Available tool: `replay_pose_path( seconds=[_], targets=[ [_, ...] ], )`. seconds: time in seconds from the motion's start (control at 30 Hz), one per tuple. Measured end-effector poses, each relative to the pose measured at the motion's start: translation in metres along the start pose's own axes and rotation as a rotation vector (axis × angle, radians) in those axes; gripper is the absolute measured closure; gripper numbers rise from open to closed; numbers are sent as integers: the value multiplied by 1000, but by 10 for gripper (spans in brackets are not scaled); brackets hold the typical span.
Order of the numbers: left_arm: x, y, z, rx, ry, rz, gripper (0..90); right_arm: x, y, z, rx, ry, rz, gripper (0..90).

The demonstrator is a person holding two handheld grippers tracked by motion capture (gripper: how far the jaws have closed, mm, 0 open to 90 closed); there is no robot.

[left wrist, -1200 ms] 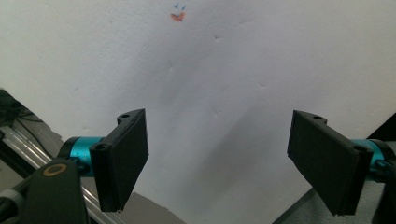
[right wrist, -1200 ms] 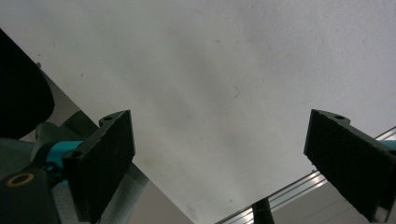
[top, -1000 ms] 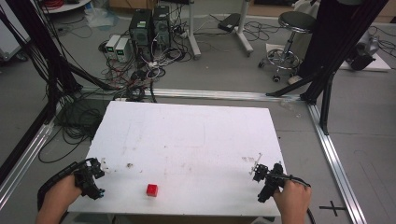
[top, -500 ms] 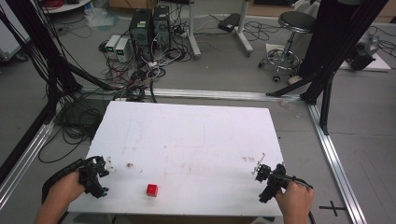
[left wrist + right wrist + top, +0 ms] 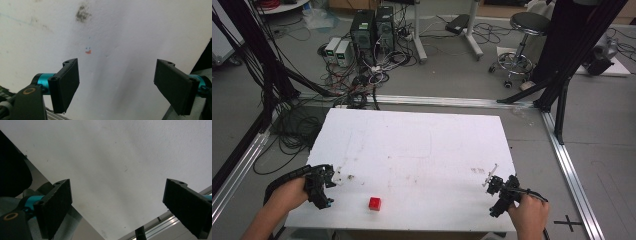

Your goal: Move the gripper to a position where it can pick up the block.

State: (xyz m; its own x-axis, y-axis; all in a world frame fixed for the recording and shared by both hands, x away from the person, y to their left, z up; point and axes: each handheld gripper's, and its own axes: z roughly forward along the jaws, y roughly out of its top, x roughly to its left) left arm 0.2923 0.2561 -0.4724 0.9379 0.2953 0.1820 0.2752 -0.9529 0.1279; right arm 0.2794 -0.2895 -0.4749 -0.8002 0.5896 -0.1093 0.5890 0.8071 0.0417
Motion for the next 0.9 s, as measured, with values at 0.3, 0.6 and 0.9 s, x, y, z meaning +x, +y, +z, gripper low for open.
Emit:
replay_pose_path(
  seconds=[0.3,0.6,0.9],
  targets=[
    [-2,19,-7,-5,2,176,207,-1,-4,-4,-21,0,8,80],
    [-9,43,-15,15,-31,291,207,0,-2,-6,-39,8,-3,80],
    [-18,71,-10,26,-31,388,200,1,-1,-6,-44,7,-10,80]
  ],
)
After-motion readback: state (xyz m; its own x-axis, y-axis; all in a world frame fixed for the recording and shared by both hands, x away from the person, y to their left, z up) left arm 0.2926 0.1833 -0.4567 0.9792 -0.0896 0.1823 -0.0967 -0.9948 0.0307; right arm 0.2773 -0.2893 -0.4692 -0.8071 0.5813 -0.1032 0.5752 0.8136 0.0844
